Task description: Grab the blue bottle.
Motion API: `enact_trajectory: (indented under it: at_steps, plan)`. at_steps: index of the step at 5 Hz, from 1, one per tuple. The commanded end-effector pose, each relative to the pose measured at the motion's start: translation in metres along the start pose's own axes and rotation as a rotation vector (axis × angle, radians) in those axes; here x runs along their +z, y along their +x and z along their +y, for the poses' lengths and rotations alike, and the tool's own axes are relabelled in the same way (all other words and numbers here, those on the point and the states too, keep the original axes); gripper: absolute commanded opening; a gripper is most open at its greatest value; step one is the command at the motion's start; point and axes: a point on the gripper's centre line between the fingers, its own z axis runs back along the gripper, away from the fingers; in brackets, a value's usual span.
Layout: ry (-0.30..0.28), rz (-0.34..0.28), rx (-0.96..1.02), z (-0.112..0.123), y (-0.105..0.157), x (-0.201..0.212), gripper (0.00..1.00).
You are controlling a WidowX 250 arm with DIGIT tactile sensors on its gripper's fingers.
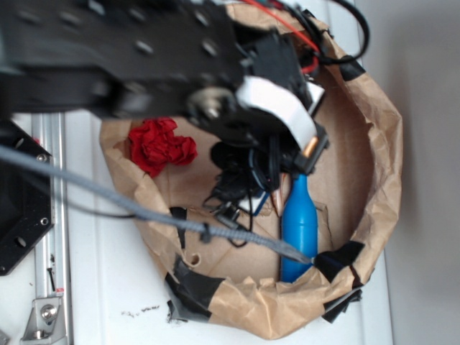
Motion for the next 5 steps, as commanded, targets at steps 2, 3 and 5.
enact_trajectory:
  at_steps: [2,3,5]
  plan:
    - [-0.164,-0.058,-0.458,-0.078,0.072,-0.035,1.0]
    - [-0.103,0.01,-0.405,-0.073,0.069,-0.047,0.0]
    - [-0.022,0.101,-0.325,-0.061,0.055,-0.027,0.0]
